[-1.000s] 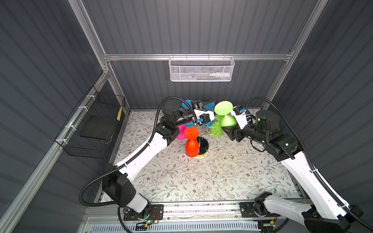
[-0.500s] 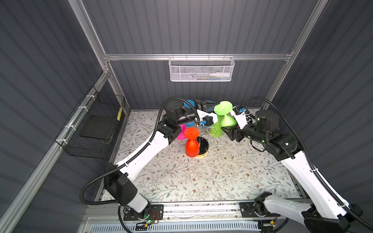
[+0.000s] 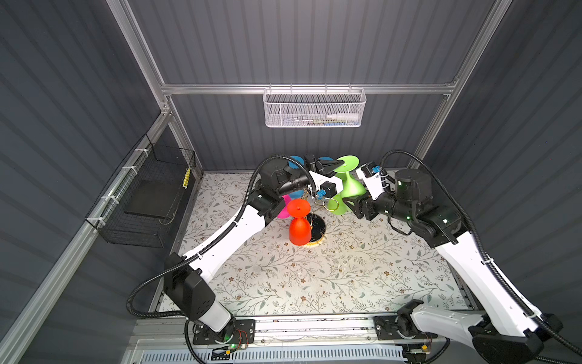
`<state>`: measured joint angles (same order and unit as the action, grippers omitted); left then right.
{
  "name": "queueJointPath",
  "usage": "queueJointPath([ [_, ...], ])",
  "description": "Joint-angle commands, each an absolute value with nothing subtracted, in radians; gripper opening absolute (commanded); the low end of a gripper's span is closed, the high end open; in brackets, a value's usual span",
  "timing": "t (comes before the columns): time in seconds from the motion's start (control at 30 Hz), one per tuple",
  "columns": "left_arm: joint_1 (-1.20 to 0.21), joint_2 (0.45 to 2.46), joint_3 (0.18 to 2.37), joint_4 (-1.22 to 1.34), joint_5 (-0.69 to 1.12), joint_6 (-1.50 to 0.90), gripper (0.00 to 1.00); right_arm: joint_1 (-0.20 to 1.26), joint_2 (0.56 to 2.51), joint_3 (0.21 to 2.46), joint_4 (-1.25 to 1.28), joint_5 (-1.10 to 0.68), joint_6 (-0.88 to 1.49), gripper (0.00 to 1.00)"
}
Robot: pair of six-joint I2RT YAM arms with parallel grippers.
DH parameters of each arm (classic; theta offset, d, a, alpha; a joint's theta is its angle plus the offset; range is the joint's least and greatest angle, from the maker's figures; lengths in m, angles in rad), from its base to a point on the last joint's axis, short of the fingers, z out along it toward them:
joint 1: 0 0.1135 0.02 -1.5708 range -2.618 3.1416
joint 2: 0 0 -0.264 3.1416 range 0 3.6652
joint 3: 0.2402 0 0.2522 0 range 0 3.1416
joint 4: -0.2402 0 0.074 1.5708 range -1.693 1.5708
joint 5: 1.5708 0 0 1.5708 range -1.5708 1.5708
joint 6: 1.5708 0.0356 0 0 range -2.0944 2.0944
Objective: Take the wine glass off the wine glass rack
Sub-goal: Pick up the wine glass from the wine glass rack.
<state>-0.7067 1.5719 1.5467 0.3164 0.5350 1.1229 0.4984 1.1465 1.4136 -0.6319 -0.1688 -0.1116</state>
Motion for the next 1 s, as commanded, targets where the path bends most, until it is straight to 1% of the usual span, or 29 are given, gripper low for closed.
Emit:
queueJointPath([
  [0.0,-0.721,1.572,1.534,0.392,0.533,1.076,0.05,0.506,1.148,1.437,-0.644,-0.164,-0.136,0.52],
  [0.1,-0.721,1.571,1.520,0.448,0.520,1.051,0.00,0.506,1.148,1.446,-0.645,-0.170,-0.130,0.57],
  [0.13,-0.721,1.571,1.517,0.466,0.510,1.039,0.00,0.506,1.147,1.450,-0.643,-0.171,-0.128,0.60],
  [0.27,-0.720,1.571,1.504,0.514,0.453,0.998,0.00,0.505,1.129,1.449,-0.623,-0.179,-0.102,0.73],
  [0.33,-0.721,1.564,1.492,0.520,0.427,0.972,0.00,0.505,1.126,1.448,-0.608,-0.203,-0.086,0.78],
  [0.37,-0.721,1.558,1.487,0.516,0.414,0.952,0.00,0.506,1.087,1.450,-0.596,-0.221,-0.075,0.80],
  [0.47,-0.720,1.544,1.478,0.499,0.349,0.862,0.00,0.500,1.057,1.450,-0.555,-0.258,-0.032,0.86],
  [0.63,-0.721,1.513,1.435,0.495,0.190,0.705,0.00,0.467,1.005,1.437,-0.475,-0.326,0.061,0.90],
  [0.77,-0.721,1.492,1.433,0.434,0.063,0.558,0.00,0.412,0.952,1.395,-0.394,-0.393,0.159,0.91],
  [0.87,-0.720,1.480,1.476,0.305,-0.067,0.389,0.00,0.353,0.907,1.354,-0.313,-0.432,0.240,0.91],
  [0.97,-0.721,1.478,1.521,0.157,-0.135,0.281,0.00,0.292,0.864,1.309,-0.256,-0.458,0.323,0.90],
])
